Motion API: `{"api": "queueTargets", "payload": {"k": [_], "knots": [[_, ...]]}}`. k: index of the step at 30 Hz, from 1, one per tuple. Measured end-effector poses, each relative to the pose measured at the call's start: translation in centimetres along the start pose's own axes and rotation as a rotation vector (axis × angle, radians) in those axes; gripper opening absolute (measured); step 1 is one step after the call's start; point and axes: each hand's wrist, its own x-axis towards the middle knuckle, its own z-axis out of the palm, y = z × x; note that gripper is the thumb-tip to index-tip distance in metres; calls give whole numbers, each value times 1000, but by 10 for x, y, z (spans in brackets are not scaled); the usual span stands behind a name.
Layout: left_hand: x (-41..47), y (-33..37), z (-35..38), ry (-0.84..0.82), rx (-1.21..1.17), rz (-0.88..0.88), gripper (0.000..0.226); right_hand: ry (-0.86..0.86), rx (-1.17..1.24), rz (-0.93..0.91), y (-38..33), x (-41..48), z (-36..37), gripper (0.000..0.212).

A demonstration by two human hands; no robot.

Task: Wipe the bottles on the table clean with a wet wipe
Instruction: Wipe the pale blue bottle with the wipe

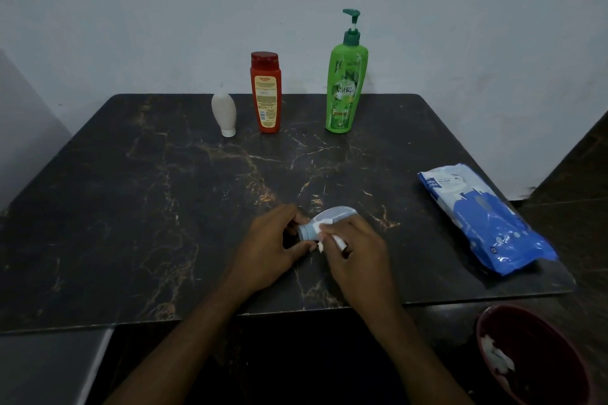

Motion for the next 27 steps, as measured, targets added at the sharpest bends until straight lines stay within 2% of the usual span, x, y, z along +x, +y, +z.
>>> {"api": "queueTargets", "payload": {"k": [5, 9, 12, 14, 16, 18, 21, 24, 27], "knots": [[0, 1, -2, -15, -2, 4, 33, -31, -109, 288, 37, 26, -21, 16], [-1, 1, -2, -15, -6, 19, 33, -52, -127, 386, 36, 29, -19, 17], [-1, 1, -1, -8, 2, 21, 33, 27, -87, 150, 7, 11, -6, 17], [-1, 1, -1, -3, -7, 28, 31, 11, -29, 17, -7, -1, 3, 21], [-1, 1, 0, -9, -20, 45, 28, -12, -22, -72, -10, -7, 7, 19], [-1, 0, 0, -8, -26, 44, 29, -16, -15, -84, -6, -5, 3, 17], [-1, 0, -1, -11, -18, 45, 32, -3, -41, 68, 13, 9, -10, 14], [-1, -1, -2, -20, -17, 58, 32, -88, -108, 286, 34, 25, -24, 14], [-1, -1, -2, -17, -18, 62, 32, -103, -173, 381, 38, 28, -26, 25]]}}
